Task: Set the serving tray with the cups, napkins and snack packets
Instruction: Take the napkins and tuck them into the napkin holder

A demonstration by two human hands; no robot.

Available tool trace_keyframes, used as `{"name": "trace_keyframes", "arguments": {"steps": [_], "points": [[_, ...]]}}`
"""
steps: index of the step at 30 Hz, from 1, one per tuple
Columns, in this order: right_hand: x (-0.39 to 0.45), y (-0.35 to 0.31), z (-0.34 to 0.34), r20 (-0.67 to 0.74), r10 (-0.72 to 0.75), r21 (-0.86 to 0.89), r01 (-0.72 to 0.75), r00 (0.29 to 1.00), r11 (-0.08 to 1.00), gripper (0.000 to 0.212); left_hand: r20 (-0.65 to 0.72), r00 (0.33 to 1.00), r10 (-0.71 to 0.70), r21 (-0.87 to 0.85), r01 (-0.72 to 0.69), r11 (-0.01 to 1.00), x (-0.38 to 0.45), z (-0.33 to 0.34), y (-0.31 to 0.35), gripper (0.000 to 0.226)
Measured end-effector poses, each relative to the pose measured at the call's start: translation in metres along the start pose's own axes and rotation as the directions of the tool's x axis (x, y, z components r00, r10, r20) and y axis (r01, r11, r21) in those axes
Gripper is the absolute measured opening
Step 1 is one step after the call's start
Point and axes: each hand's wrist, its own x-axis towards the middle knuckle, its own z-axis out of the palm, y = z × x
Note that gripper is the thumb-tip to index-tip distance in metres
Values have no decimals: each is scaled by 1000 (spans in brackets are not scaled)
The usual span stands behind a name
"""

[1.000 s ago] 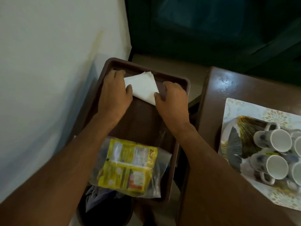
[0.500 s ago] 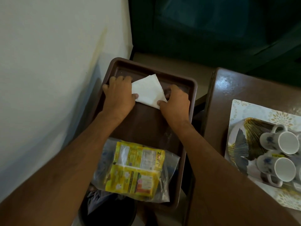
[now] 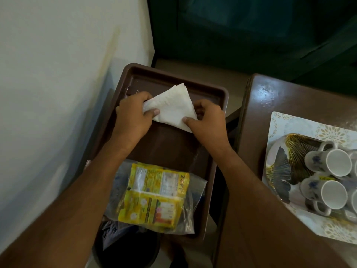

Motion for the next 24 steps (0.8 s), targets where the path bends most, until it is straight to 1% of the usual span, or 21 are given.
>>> {"name": "trace_keyframes", "arguments": {"steps": [2, 3, 7, 9, 11, 14, 17, 21, 24], "points": [[-5, -2, -4, 4, -16, 49, 16, 1000, 999, 43, -29, 999, 36, -24, -37, 999, -2, -1, 5, 18], [-8, -2, -7, -2, -28, 65, 28, 1000, 997, 41, -37, 998, 50, -31, -52, 998, -3, -1, 8, 18], [-19, 2, -25, -45, -61, 116, 66, 997, 991, 24, -55, 993, 102, -50, -105, 993, -10, 2, 23, 20], [-26, 7, -37, -52, -65, 146, 72, 997, 987, 23, -66, 991, 120, -50, -123, 991, -16, 6, 33, 22], [-32, 14, -49, -55, -83, 182, 92, 995, 979, 30, -70, 988, 136, -47, -139, 989, -22, 12, 45, 23], [-43, 29, -73, -81, -100, 250, 117, 992, 961, 47, -52, 984, 171, -41, -173, 984, -32, 27, 68, 24], [-55, 48, -99, -101, -102, 258, 125, 990, 958, 58, -31, 978, 204, -34, -205, 978, -45, 43, 93, 26], [-72, 77, -137, -164, -126, 279, 168, 978, 945, 61, 30, 971, 237, -70, -235, 970, -64, 71, 130, 26], [-85, 101, -166, -185, -138, 307, 191, 973, 932, 62, 72, 963, 258, -71, -253, 965, -76, 94, 162, 24]]}}
